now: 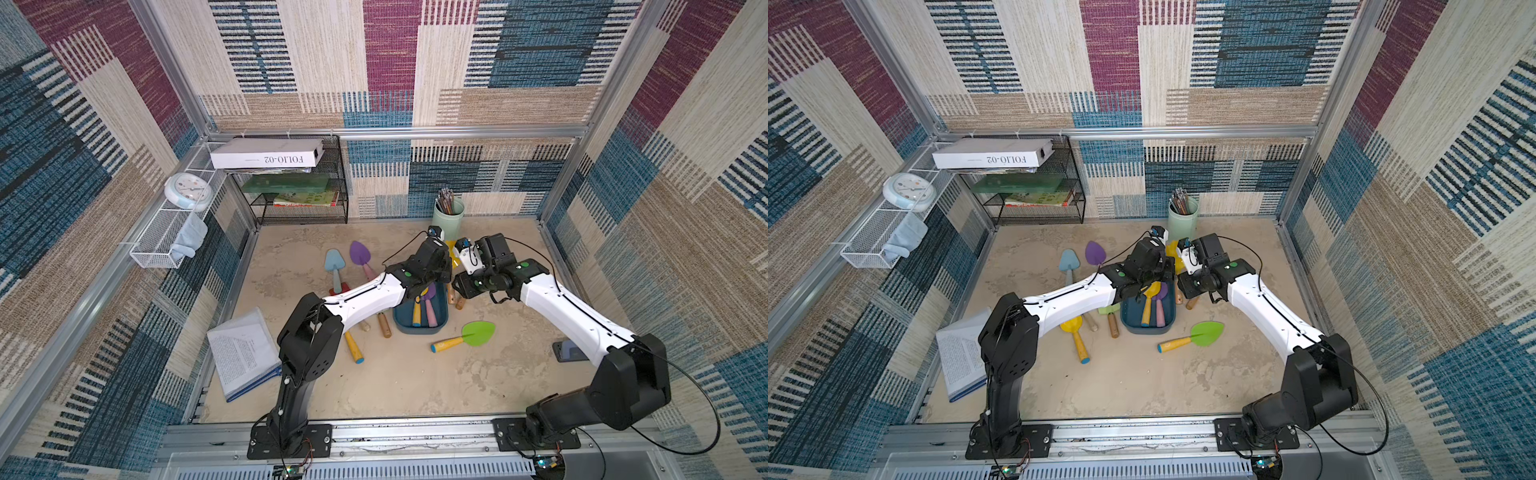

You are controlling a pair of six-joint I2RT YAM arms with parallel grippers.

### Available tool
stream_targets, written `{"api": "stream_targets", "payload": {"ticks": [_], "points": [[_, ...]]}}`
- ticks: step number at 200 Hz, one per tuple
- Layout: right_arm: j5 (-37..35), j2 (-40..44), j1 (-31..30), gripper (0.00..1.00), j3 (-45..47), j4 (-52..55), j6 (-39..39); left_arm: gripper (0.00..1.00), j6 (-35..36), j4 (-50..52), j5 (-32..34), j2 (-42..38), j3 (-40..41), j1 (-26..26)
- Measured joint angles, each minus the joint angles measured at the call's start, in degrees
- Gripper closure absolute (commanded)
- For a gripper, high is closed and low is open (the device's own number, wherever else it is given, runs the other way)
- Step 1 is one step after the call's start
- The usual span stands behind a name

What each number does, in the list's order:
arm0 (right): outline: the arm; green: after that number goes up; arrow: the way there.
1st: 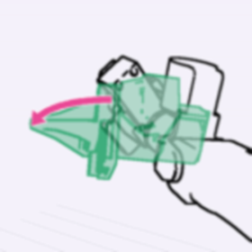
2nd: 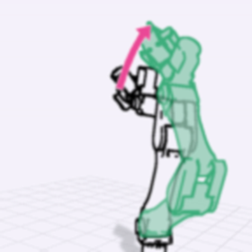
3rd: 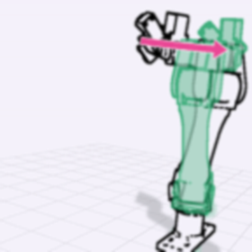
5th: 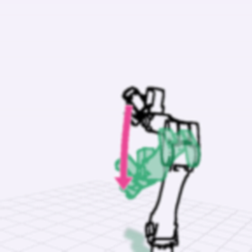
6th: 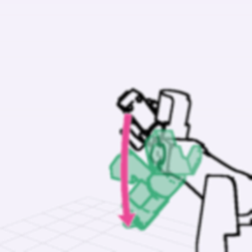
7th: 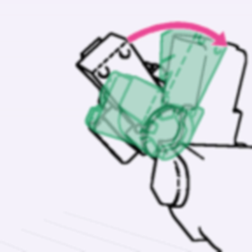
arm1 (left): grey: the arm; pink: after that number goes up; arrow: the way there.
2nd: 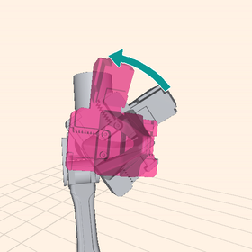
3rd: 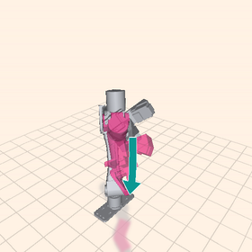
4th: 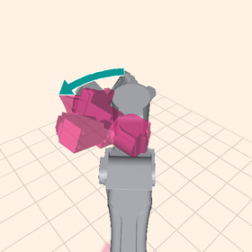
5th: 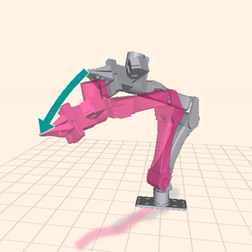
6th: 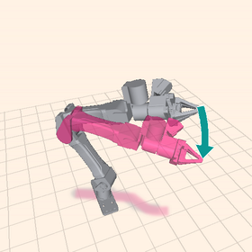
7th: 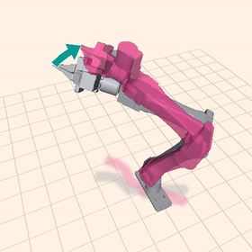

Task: Put the shovel into the storage box
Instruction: Pick up the shovel from the center of the board, then place the shovel in the storage box.

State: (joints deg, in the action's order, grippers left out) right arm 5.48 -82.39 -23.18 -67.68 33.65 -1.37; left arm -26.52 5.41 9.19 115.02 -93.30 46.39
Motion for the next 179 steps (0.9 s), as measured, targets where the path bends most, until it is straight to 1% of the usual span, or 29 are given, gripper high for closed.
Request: {"api": "stream_targets", "payload": {"ticks": [50, 70, 92, 110, 148, 179], "points": [[0.5, 6.0, 0.0, 0.58, 0.9, 1.4, -0.8, 1.00, 1.1, 3.0, 0.2, 0.0, -2.6, -0.4], [-0.5, 9.4, 0.0, 0.58, 2.3, 1.6, -0.8, 1.00, 1.4, 5.5, 0.0, -0.2, -4.5, -1.0], [-1.1, 13.5, 0.0, 0.56, 4.1, 1.7, -0.8, 1.00, 2.4, 8.5, -0.5, -0.7, -6.3, -1.9], [-1.9, 16.0, 0.1, 0.54, 4.7, 2.0, -0.8, 1.00, 3.1, 11.7, -2.9, -0.8, -7.2, -3.1], [-2.5, 17.7, 0.4, 0.55, 5.5, 2.4, -0.9, 1.00, 3.4, 17.7, -5.8, -0.8, -5.3, -5.6], [-2.6, 17.6, 0.4, 0.55, 6.1, 2.4, -0.8, 1.00, 2.6, 18.6, -7.9, -0.8, -1.6, -6.1]]}}
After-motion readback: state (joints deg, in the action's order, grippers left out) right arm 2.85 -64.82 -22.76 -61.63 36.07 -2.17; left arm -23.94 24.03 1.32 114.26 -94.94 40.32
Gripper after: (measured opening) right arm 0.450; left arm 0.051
